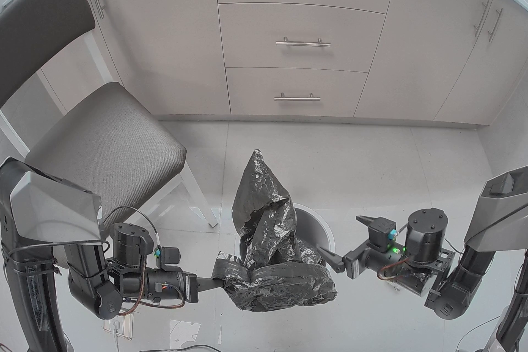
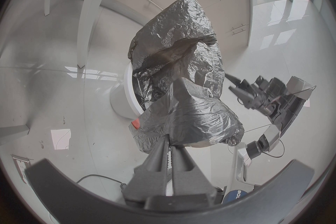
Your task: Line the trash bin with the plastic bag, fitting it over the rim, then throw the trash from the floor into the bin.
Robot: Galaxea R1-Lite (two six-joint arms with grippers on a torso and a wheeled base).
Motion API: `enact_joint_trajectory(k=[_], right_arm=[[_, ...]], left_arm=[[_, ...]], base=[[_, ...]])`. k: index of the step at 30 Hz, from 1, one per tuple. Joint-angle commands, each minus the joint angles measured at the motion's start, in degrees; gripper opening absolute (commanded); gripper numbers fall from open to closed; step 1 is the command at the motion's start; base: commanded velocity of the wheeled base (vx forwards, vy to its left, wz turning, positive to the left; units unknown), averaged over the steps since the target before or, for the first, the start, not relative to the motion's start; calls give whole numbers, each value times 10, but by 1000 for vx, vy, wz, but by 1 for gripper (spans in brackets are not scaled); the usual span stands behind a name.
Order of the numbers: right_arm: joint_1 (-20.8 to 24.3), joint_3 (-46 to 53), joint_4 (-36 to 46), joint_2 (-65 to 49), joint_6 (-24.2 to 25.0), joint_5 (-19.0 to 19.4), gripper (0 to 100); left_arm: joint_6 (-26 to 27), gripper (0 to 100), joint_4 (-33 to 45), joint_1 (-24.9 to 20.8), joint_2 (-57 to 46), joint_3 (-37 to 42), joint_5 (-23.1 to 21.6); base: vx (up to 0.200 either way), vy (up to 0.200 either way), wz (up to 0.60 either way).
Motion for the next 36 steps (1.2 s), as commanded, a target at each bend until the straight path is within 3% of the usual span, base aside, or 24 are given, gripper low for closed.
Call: enact_joint_trajectory(k=[1,4,5,9,17,18,36], right_arm=[[44,-167,114,-23,3,-63,100],[58,-265,222,-30,4,-82,100],[58,-265,222,-30,4,-82,100],[70,-436,374,-21,3,-98,100],[81,-578,459,-9,-9,-127,100],[82,-588,469,-9,-9,-128,0],[107,-661,478,100,14,-131,0]], left_arm=[[-1,0,-55,0,27,20,0],[-2,0,-74,0,34,25,0],[-2,0,-74,0,34,25,0],[-12,0,-84,0,37,27,0],[-13,0,-86,0,39,27,0],[-13,0,-86,0,39,27,0],[-13,0,-87,0,39,26,0]], base=[[0,0,0],[0,0,0],[0,0,0],[0,0,0],[0,0,0],[0,0,0],[0,0,0]])
